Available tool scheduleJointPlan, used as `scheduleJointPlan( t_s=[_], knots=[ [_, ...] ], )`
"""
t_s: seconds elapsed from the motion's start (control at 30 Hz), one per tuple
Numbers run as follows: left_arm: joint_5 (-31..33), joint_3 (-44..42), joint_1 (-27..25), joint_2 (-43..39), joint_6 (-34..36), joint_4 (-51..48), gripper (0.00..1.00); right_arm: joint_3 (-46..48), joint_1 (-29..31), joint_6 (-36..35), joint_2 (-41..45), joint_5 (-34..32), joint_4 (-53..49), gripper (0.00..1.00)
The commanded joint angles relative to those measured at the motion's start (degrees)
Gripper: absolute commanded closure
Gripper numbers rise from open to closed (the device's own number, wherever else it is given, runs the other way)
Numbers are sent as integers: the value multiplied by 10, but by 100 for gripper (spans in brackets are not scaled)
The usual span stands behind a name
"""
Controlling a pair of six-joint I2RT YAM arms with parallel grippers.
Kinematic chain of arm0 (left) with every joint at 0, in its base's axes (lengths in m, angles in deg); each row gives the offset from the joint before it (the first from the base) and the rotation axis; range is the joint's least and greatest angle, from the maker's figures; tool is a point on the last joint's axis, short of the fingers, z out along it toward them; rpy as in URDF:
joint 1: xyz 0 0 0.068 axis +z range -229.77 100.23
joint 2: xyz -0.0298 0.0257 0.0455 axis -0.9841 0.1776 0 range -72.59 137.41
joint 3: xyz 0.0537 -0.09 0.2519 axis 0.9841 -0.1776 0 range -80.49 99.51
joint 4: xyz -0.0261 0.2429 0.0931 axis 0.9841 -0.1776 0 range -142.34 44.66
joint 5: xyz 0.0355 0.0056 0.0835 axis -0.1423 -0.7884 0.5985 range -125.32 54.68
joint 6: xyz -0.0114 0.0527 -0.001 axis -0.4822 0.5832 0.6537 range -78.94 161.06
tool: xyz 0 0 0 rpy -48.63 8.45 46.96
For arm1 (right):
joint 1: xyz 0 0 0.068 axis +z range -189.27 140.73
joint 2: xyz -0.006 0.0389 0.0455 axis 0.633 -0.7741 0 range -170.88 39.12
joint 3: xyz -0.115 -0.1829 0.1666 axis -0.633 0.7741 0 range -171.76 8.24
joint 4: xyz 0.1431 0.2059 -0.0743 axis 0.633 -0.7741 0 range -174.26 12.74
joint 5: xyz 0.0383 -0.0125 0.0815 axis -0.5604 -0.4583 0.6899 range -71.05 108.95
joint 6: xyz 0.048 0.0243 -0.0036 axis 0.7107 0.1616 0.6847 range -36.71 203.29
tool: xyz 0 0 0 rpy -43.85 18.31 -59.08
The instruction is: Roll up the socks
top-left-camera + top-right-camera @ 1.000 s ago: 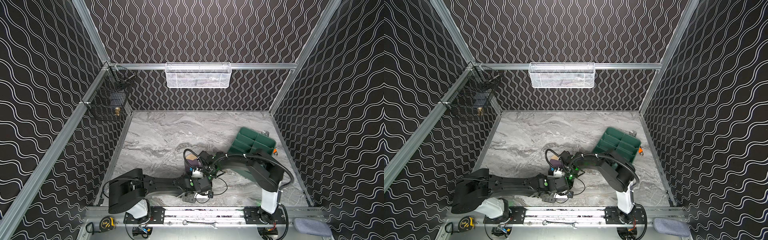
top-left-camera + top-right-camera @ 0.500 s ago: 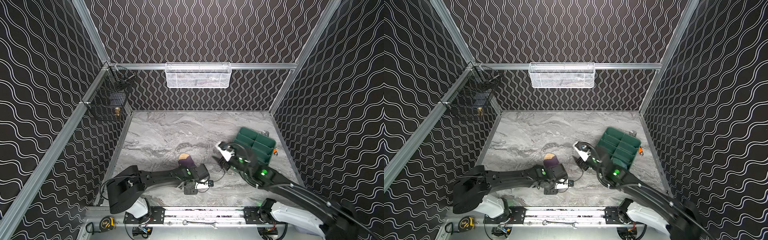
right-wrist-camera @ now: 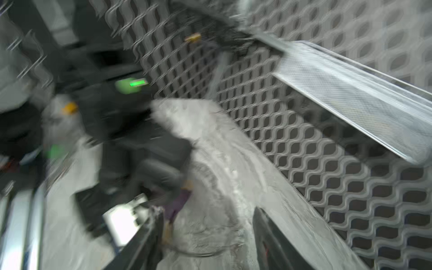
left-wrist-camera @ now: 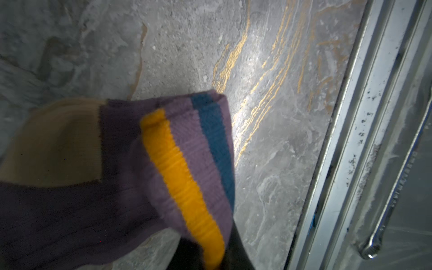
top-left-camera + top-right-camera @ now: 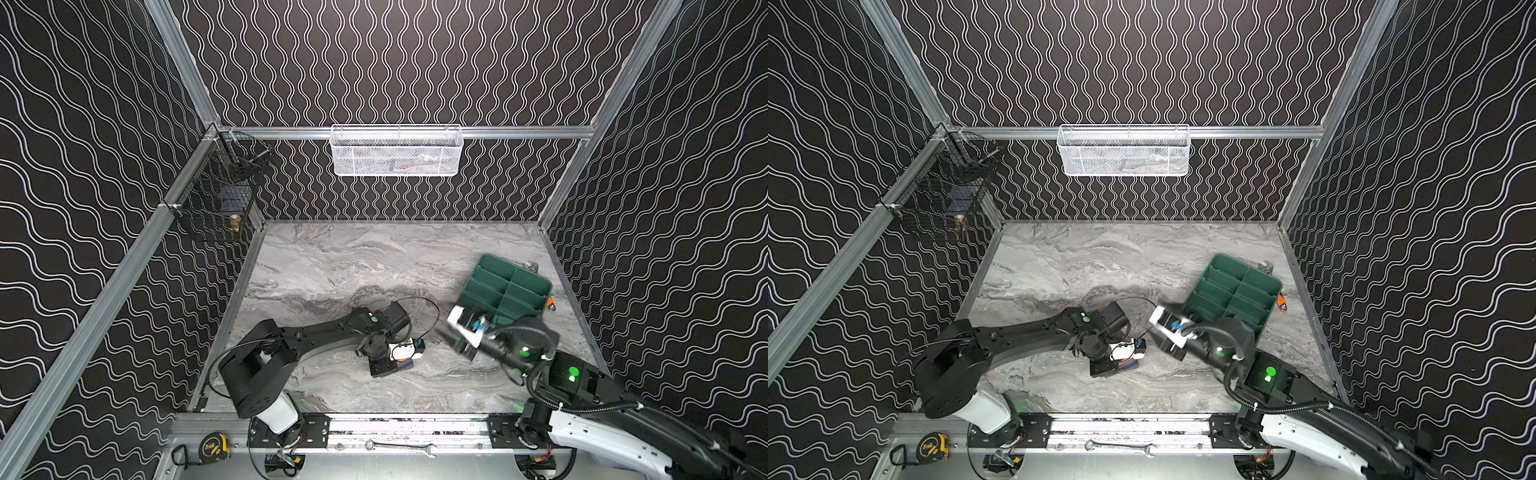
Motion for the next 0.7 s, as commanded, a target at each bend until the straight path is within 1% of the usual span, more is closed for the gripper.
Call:
scheduleJointPlan(
  t_s=[0.0,0.07,0.1,0.2,0.3,0.43,0.57,0.67],
  knots=[
    [-46,21,12,30,-5,-24,100,20,111,-141,-28,-173,-71,33],
    [-51,33,17,52,-13,-26,100,41,171,-176,-57,-252,-52,33],
    [-51,38,18,61,-18,-27,100,46,194,-177,-70,-269,-50,33],
    [-67,45,21,76,-37,-19,100,70,237,-164,-104,-273,-41,33],
    [-80,54,21,91,-43,-21,100,99,239,-143,-146,-261,-23,33],
    [-97,54,21,95,-45,-17,100,112,235,-157,-195,-237,31,30],
    [-100,56,21,114,-35,-21,100,111,197,-171,-259,-203,78,29],
    [-103,55,21,120,-32,-20,100,111,162,-163,-307,-182,110,29]
  ],
)
